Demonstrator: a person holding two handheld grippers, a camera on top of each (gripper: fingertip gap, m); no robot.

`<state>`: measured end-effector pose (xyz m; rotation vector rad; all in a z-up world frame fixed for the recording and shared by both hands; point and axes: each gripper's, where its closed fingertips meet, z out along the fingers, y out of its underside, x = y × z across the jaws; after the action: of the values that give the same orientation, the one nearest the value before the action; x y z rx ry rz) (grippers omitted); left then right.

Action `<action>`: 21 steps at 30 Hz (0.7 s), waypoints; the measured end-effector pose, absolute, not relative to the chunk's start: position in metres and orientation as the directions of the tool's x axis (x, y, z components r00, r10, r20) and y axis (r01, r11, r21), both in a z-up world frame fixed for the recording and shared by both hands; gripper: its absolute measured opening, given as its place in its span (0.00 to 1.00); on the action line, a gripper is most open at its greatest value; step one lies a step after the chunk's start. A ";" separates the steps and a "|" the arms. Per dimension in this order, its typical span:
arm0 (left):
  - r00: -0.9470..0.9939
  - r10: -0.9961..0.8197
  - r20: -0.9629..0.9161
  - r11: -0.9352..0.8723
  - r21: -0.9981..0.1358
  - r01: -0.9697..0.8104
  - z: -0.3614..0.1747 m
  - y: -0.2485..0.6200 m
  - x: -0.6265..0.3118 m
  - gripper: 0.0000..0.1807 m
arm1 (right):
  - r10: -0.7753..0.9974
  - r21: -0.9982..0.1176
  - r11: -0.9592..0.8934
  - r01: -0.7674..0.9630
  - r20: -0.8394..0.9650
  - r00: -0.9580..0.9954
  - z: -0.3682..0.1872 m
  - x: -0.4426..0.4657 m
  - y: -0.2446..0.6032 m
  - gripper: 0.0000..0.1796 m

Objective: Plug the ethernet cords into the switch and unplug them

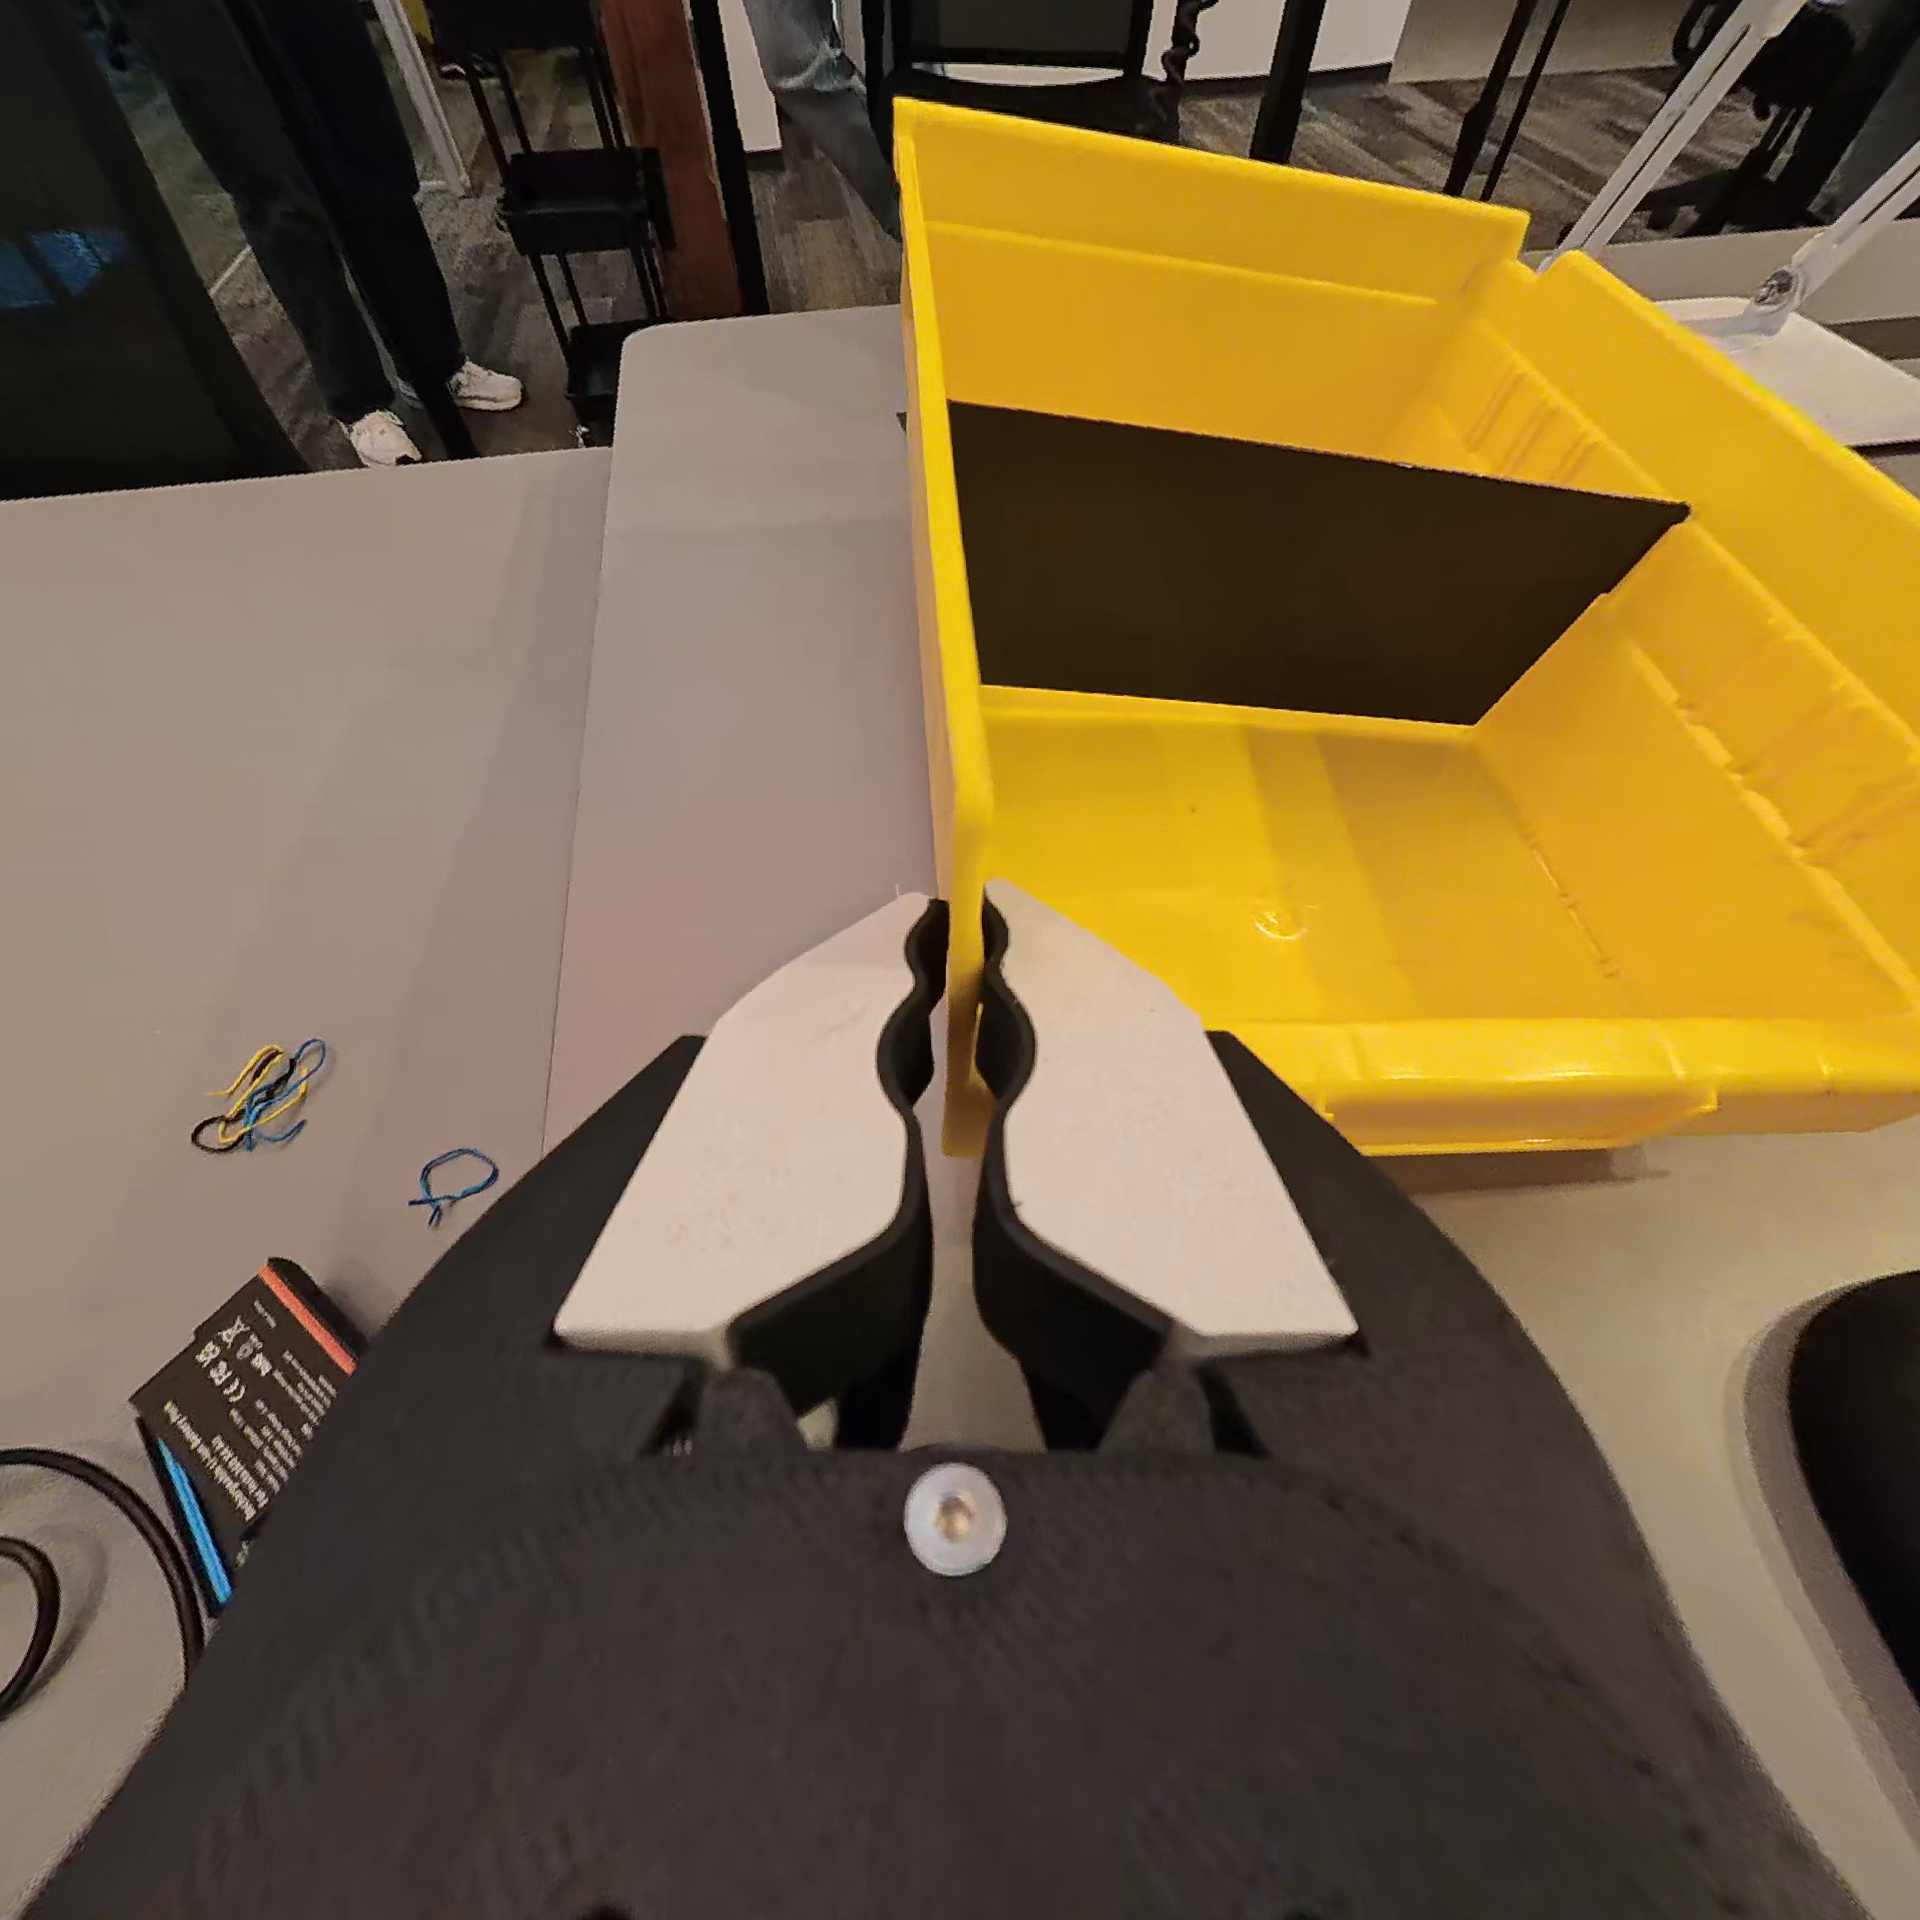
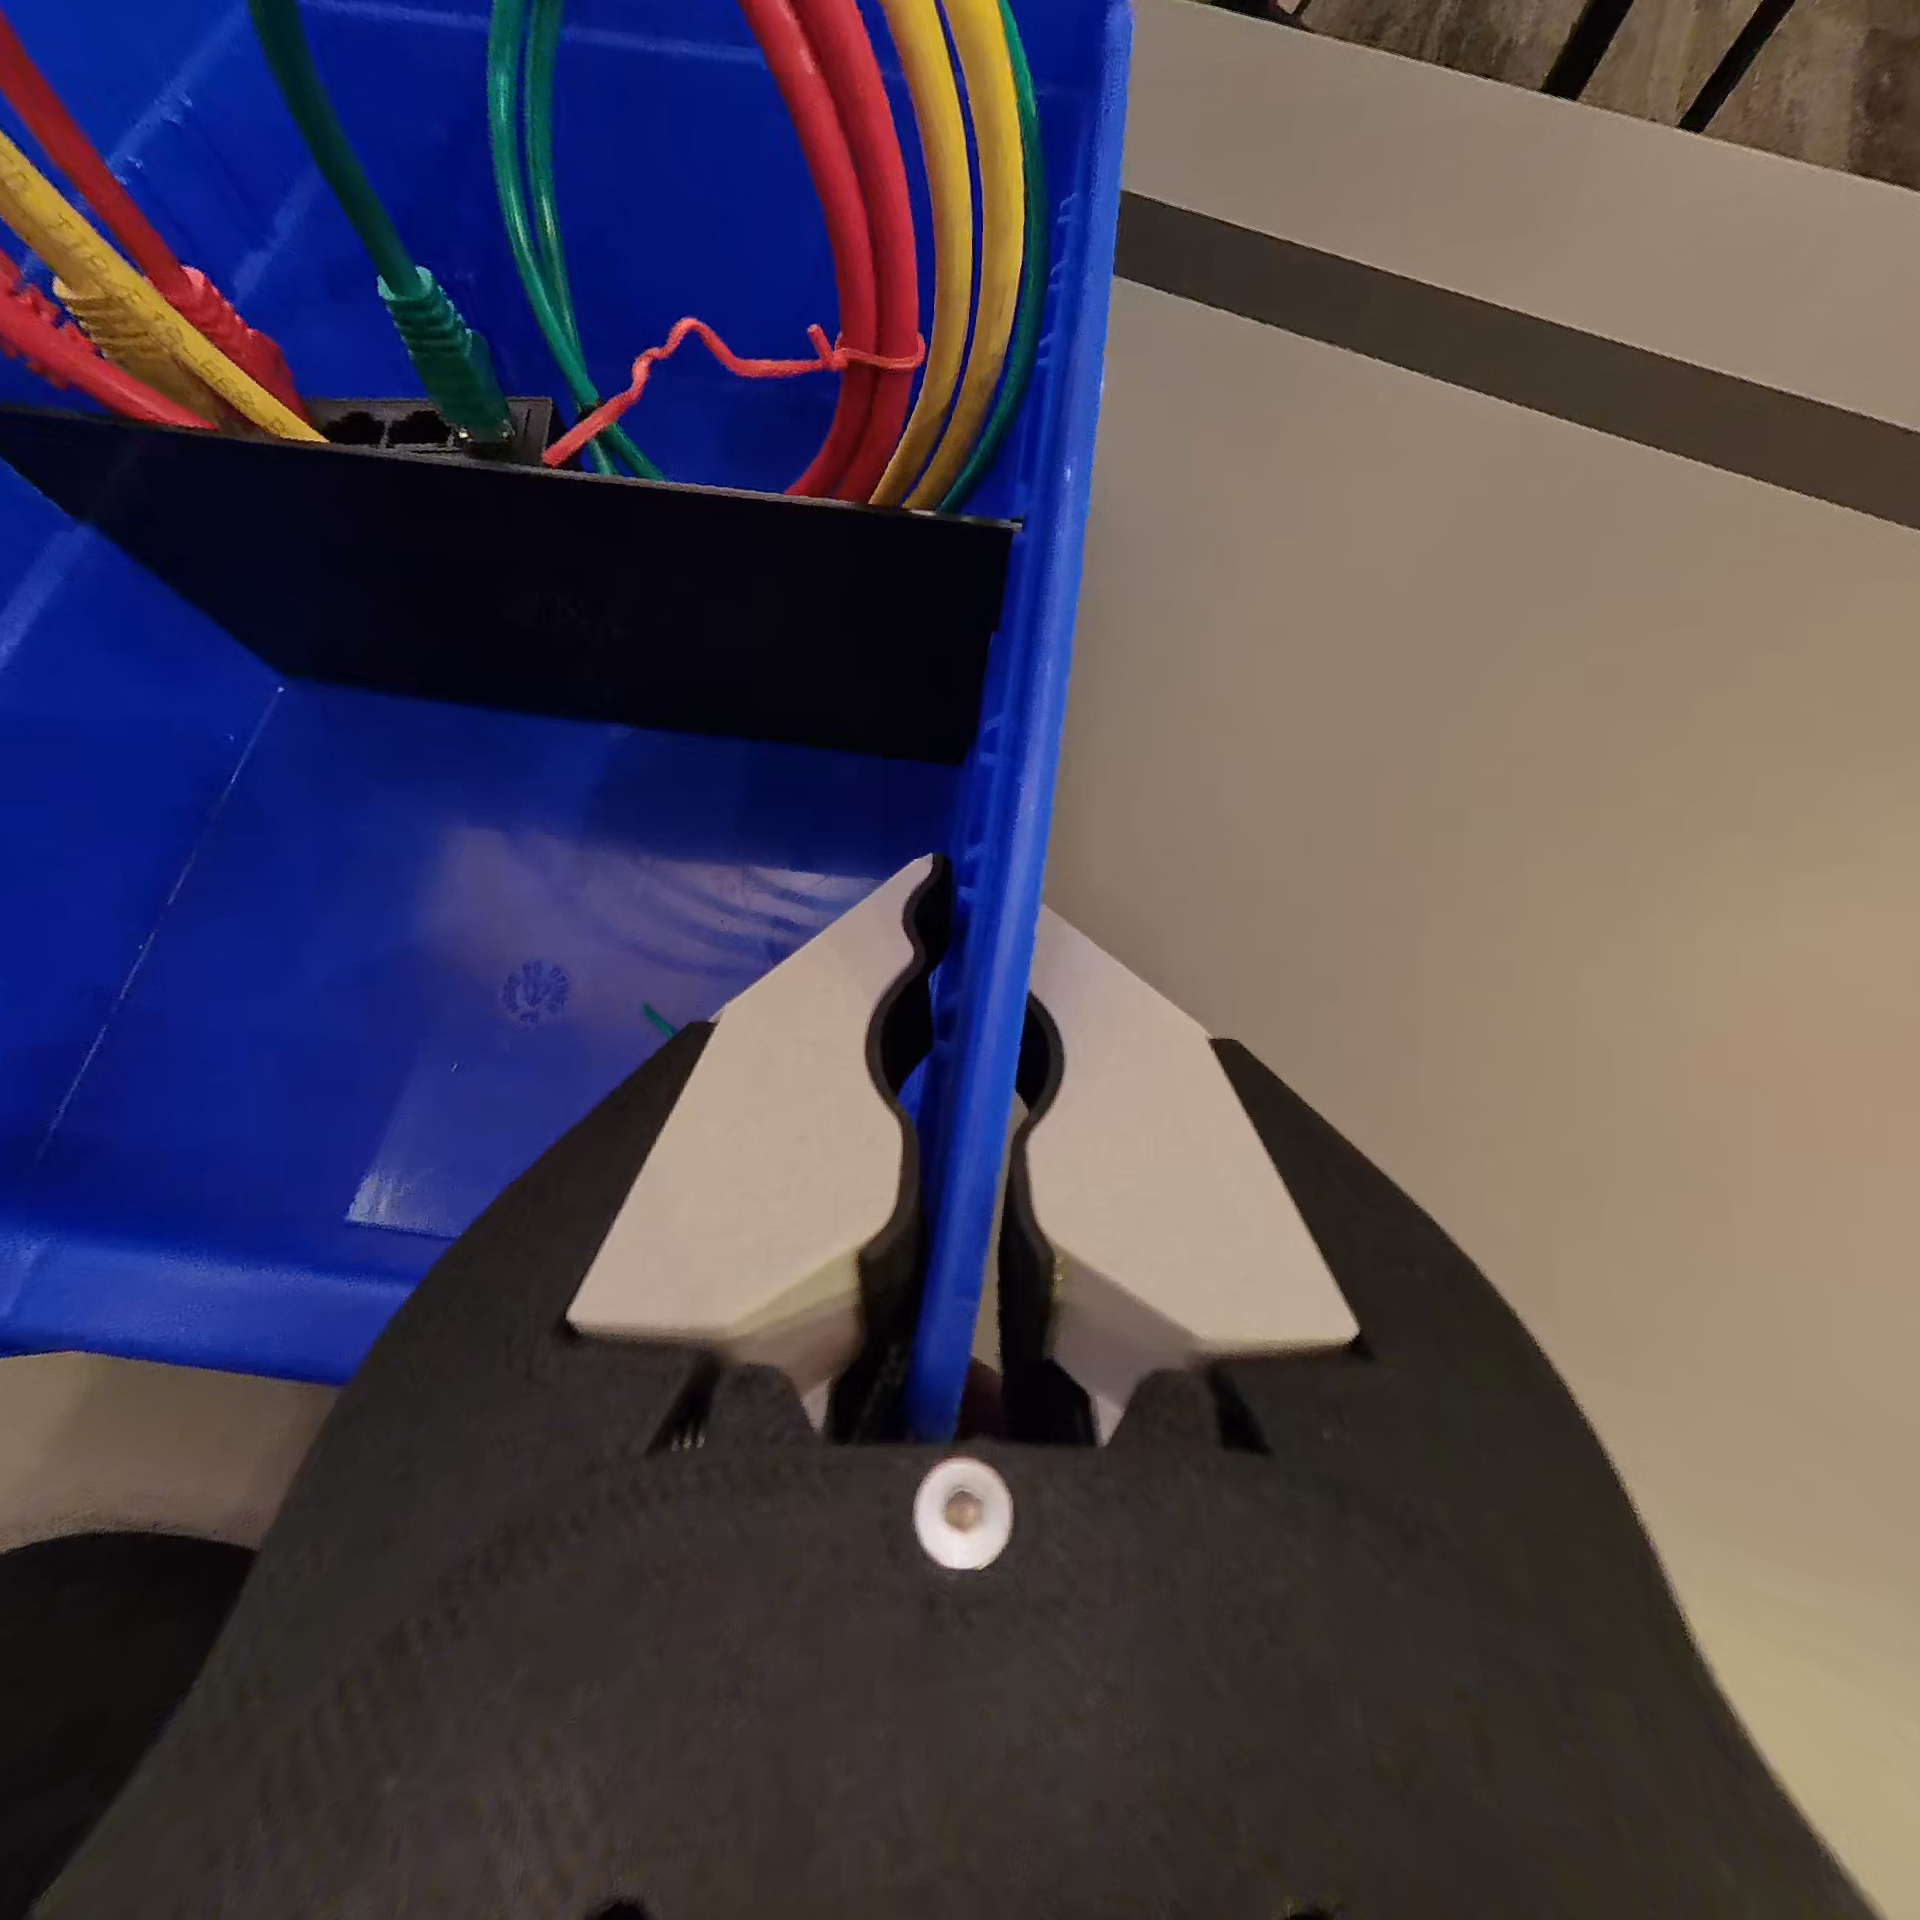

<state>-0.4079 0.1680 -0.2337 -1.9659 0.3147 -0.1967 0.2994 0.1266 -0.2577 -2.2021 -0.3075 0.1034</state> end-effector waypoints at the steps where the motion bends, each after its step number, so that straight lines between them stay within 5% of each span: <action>1: 0.951 -0.309 -0.008 -0.378 -0.917 -0.130 -0.233 0.167 -0.408 0.01 | 0.261 -0.795 -0.578 0.184 0.034 0.965 -0.258 0.293 0.126 0.02; 21: 0.970 -0.186 0.158 -0.299 -0.949 0.098 -0.206 0.130 -0.450 0.04 | 0.340 -0.815 -0.550 0.181 -0.021 0.940 -0.262 0.159 0.136 0.03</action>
<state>-0.4497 0.1297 -0.2061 -1.8544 0.0648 -0.2793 0.1592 0.1364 -0.2622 -2.1652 -0.3672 0.2178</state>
